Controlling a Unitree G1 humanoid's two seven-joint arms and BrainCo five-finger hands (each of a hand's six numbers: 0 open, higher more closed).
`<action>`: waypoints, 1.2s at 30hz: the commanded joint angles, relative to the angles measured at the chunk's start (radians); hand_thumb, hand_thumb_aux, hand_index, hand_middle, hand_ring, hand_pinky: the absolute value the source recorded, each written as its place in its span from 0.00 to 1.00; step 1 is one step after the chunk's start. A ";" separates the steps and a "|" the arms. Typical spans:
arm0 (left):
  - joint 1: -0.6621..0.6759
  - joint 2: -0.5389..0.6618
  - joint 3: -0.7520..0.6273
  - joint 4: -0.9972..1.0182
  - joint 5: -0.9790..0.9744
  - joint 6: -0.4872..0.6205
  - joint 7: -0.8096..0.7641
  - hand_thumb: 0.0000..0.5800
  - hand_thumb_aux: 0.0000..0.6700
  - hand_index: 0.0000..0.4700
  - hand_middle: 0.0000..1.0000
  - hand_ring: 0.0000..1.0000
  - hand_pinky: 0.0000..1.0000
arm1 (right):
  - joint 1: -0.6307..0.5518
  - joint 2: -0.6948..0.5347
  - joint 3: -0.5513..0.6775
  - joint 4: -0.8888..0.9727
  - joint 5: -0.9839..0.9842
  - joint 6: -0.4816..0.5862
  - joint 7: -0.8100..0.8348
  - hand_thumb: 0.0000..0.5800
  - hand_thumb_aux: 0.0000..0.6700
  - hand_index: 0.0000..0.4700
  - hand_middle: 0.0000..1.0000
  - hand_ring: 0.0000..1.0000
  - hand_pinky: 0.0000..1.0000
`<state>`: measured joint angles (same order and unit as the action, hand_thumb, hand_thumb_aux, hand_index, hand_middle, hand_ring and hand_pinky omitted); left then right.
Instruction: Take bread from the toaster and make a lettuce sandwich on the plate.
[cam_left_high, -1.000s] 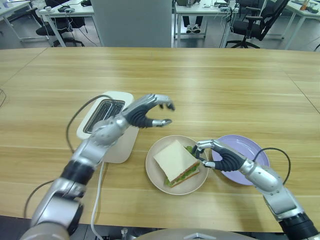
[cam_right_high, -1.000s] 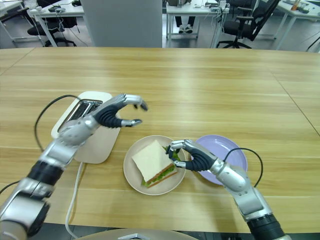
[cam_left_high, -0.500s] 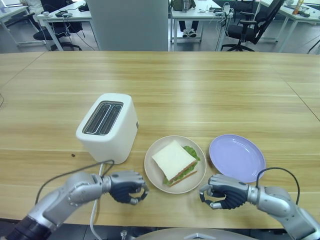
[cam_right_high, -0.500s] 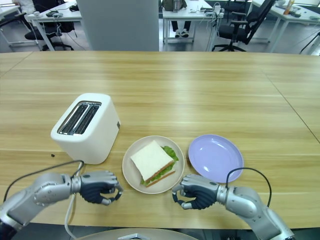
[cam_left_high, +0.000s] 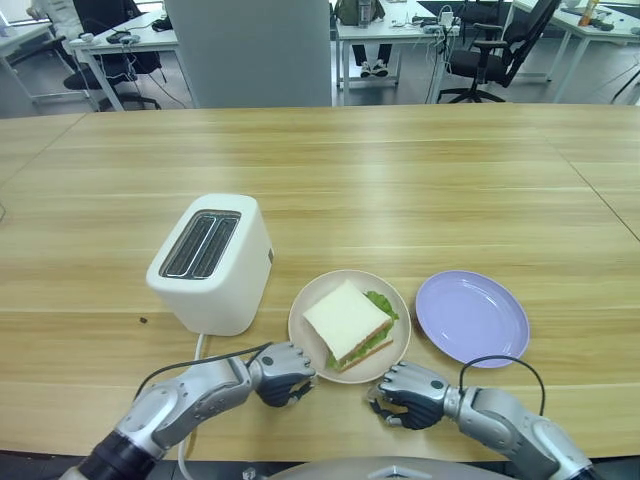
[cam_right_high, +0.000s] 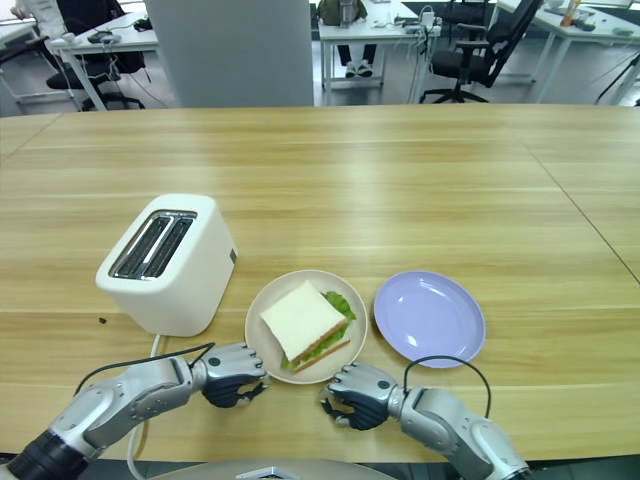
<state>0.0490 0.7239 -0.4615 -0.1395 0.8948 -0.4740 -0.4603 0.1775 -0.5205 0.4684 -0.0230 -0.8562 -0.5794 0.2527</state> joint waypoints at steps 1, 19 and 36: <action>-0.022 -0.038 -0.067 0.126 0.089 0.010 0.048 1.00 1.00 0.98 1.00 1.00 1.00 | -0.049 0.041 0.040 0.100 -0.064 0.046 -0.061 1.00 1.00 0.98 1.00 1.00 1.00; -0.610 -0.298 -0.164 0.972 0.219 0.131 0.525 1.00 1.00 0.98 1.00 1.00 1.00 | -0.739 0.274 0.137 0.983 -0.118 0.197 -0.429 1.00 1.00 0.98 1.00 1.00 1.00; -0.257 -0.368 0.287 0.068 -0.843 0.067 0.363 0.00 0.00 0.00 0.00 0.00 0.00 | -0.490 0.134 -0.235 0.358 0.768 -0.103 -0.209 0.00 0.00 0.00 0.00 0.00 0.00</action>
<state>-0.2310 0.3742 -0.2502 0.0615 0.2420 -0.4515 -0.0717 -0.3476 -0.3819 0.3036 0.4641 -0.2724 -0.6909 -0.0184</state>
